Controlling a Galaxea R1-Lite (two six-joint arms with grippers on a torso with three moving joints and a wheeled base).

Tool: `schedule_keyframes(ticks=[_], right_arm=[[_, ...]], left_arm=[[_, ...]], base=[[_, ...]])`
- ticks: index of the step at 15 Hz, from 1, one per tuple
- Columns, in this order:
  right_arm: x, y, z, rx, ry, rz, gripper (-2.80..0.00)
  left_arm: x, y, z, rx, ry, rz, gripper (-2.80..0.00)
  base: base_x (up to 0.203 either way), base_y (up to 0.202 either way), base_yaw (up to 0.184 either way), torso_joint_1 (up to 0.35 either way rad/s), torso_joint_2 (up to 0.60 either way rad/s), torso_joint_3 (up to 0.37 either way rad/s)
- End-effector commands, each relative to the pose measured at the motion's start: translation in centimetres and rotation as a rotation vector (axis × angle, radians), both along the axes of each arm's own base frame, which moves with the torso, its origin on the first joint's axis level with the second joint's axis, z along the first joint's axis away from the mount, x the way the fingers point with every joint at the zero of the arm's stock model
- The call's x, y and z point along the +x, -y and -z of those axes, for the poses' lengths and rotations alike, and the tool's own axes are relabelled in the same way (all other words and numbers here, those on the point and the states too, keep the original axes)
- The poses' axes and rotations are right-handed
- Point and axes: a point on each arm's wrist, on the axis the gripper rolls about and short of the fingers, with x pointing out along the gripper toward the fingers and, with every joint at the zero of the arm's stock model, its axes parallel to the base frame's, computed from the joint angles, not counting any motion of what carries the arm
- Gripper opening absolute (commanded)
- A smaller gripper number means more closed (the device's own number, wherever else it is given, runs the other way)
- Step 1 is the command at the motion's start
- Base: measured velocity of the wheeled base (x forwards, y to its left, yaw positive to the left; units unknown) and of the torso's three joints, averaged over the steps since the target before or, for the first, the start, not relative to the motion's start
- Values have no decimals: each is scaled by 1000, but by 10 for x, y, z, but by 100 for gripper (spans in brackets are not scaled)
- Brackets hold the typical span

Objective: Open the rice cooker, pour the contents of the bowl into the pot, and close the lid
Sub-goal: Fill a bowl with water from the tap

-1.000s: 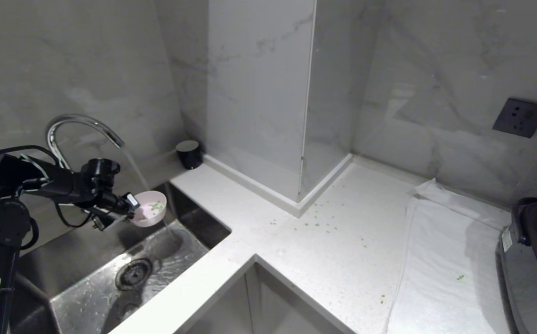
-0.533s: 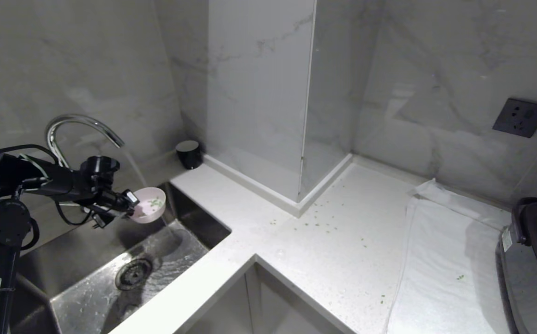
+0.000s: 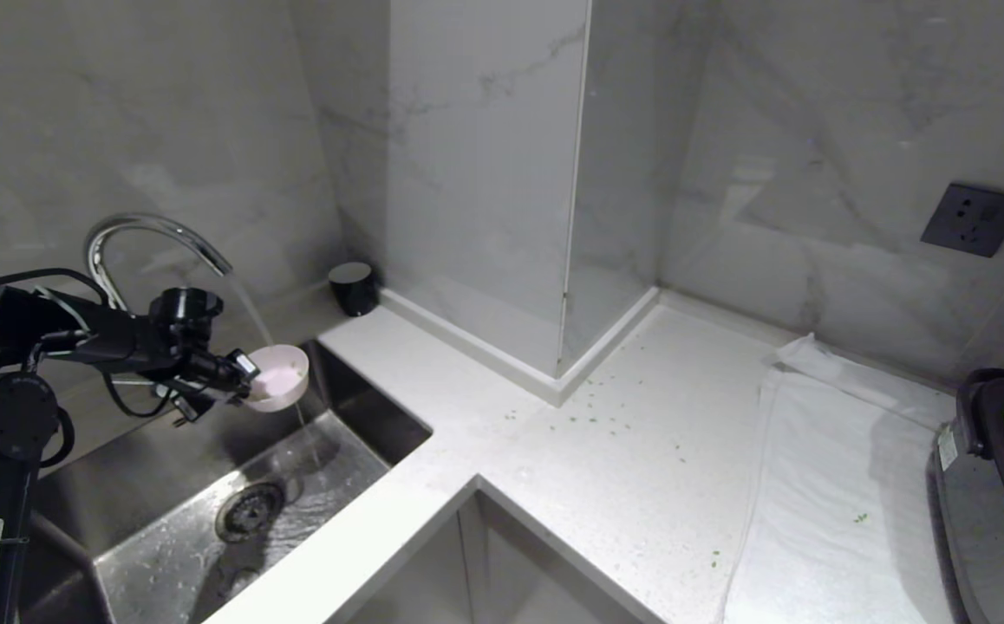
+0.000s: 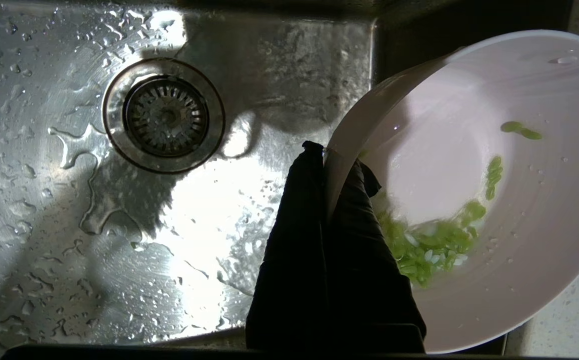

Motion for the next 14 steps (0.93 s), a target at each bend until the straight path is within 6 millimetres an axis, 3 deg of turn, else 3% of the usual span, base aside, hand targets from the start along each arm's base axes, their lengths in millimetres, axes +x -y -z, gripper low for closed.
schedule_keyframes(ticks=[1, 14], right_arm=[[0, 0, 0, -1, 0, -1, -280], [0, 0, 0, -1, 0, -1, -280]], left_arm=[[0, -1, 0, -2, 0, -5, -280], [2, -7, -1, 20, -19, -36, -280]], base=[[0, 0, 0, 0, 0, 0], [0, 0, 0, 0, 0, 0]])
